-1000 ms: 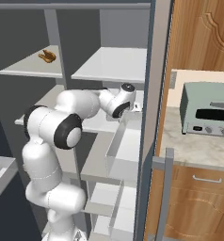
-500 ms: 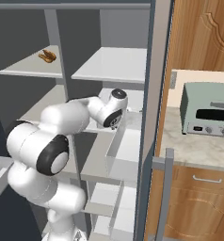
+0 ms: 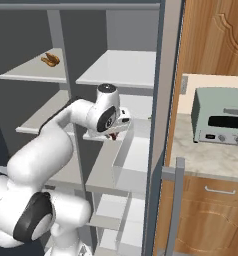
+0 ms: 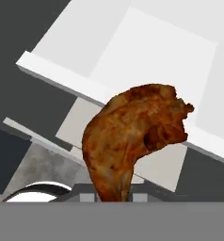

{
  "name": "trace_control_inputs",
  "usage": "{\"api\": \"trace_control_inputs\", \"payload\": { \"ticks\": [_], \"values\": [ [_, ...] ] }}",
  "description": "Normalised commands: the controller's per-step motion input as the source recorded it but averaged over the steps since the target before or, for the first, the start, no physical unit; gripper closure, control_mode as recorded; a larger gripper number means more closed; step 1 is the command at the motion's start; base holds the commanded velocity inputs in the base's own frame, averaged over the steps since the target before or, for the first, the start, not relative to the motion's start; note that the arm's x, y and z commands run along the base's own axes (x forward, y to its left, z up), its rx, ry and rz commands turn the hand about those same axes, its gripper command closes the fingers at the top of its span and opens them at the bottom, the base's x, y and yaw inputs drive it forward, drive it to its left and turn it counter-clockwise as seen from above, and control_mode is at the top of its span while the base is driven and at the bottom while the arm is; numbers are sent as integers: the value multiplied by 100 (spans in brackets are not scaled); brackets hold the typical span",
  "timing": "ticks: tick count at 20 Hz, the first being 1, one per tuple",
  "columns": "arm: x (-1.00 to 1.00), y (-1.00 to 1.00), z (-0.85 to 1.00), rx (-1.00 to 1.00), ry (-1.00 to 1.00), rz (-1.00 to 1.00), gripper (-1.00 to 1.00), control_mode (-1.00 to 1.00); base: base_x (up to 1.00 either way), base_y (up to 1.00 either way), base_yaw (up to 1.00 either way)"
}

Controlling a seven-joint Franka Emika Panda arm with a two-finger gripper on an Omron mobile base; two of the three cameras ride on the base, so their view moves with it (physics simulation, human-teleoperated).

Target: There's a chicken drumstick in the fridge that needs to be moved to the freezer for freezing. Pick up the chicken drumstick from the fridge, place it on any shelf in the freezer, and close the fridge and freezer doors when done.

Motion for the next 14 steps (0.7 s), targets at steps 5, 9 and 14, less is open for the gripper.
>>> {"api": "trace_control_inputs", "payload": {
  "ticks": [5,9,14],
  "values": [
    [-95,6,48,7,1,2,100,-100,0,0,0],
    [-100,17,38,22,-12,0,100,-100,0,0,0],
    [-77,60,43,7,-13,4,100,-100,0,0,0]
  ]
}}
